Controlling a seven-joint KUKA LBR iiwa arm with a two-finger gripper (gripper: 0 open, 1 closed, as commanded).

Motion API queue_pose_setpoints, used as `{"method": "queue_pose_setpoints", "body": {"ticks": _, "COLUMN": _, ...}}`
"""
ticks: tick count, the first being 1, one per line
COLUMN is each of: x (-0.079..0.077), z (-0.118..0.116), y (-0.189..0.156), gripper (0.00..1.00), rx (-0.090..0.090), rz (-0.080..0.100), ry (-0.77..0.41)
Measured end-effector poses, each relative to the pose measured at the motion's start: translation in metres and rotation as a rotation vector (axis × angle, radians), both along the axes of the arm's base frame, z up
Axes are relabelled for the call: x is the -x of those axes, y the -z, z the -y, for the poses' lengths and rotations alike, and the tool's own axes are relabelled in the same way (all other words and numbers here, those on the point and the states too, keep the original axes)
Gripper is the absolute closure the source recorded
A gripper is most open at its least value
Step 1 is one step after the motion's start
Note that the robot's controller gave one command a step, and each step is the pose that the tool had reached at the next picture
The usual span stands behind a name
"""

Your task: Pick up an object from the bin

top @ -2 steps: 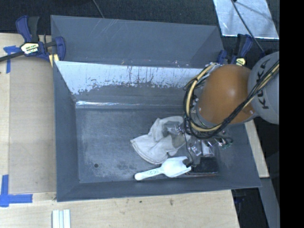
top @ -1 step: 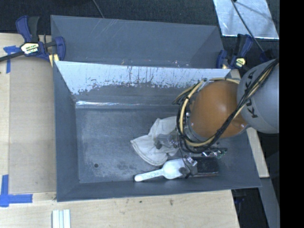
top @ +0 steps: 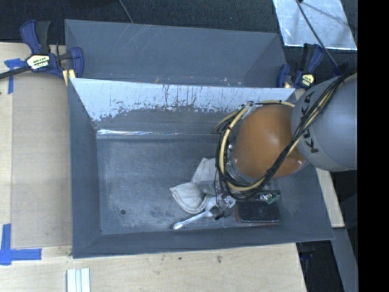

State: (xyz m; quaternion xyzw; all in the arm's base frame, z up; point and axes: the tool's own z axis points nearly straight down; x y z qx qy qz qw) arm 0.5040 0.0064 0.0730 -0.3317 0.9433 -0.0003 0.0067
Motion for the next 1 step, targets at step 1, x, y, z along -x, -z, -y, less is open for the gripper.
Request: {"method": "queue_pose_setpoints", "body": {"ticks": 1, "x": 0.0, "z": 0.0, "y": 0.0, "gripper": 1.0, "rx": 0.0, "rz": 0.0, "ry": 0.0}}
